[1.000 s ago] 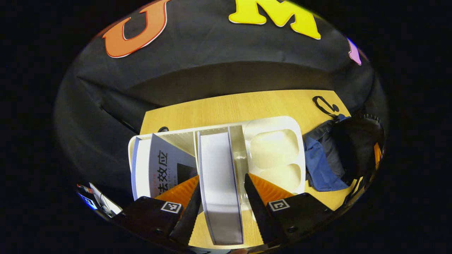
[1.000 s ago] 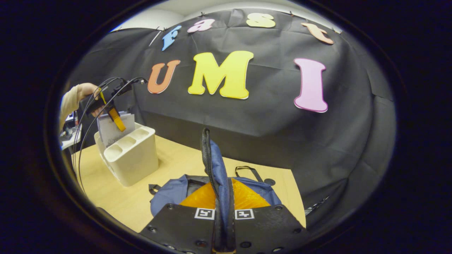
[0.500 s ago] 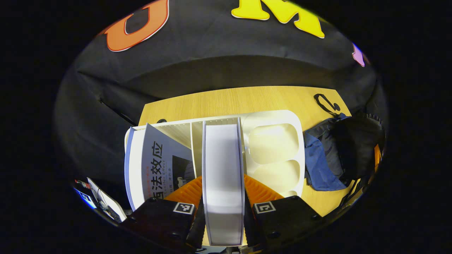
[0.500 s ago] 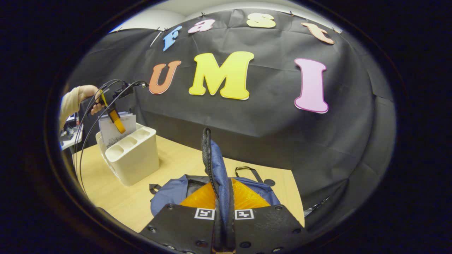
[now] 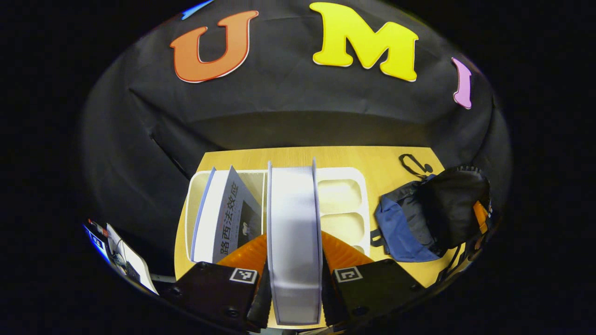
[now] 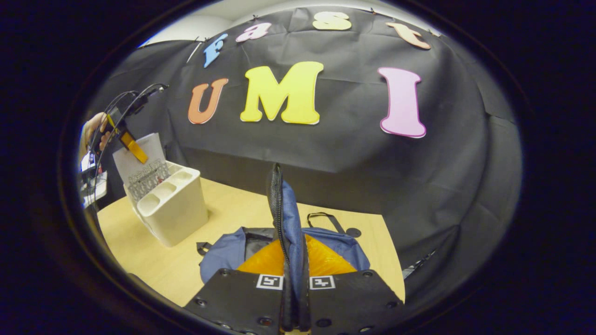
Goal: Open the schoolbag, grab two books from the bookshelf and put them into the schoolbag.
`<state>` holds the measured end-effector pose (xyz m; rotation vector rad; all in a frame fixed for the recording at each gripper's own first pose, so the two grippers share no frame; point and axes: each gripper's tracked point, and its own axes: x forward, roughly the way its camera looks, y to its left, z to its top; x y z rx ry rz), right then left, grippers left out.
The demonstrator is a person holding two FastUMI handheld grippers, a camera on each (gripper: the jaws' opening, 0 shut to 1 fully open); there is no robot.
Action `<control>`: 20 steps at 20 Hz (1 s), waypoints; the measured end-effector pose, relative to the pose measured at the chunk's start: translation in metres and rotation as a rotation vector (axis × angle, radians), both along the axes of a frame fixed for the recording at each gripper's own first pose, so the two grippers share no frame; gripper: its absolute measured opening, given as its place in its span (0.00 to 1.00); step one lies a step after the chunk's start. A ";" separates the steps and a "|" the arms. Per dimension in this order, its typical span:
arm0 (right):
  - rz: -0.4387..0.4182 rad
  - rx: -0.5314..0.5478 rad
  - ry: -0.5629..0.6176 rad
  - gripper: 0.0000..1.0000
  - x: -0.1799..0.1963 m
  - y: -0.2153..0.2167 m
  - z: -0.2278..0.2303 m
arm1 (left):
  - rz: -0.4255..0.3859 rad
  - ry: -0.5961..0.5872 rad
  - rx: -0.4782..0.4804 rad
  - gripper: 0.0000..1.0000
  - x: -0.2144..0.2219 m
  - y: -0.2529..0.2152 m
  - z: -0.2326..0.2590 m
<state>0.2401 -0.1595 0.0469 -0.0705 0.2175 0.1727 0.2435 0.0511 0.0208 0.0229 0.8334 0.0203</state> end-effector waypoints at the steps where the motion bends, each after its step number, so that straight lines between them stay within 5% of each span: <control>1: 0.000 0.003 0.004 0.06 0.000 0.000 -0.001 | -0.004 -0.013 -0.001 0.46 -0.007 -0.002 0.008; 10: -0.017 0.044 0.034 0.06 0.001 0.000 -0.004 | -0.057 -0.170 0.100 0.46 -0.061 -0.027 0.071; 20: 0.013 0.088 0.069 0.10 0.005 0.000 -0.017 | -0.349 -0.212 0.028 0.45 -0.088 -0.189 0.070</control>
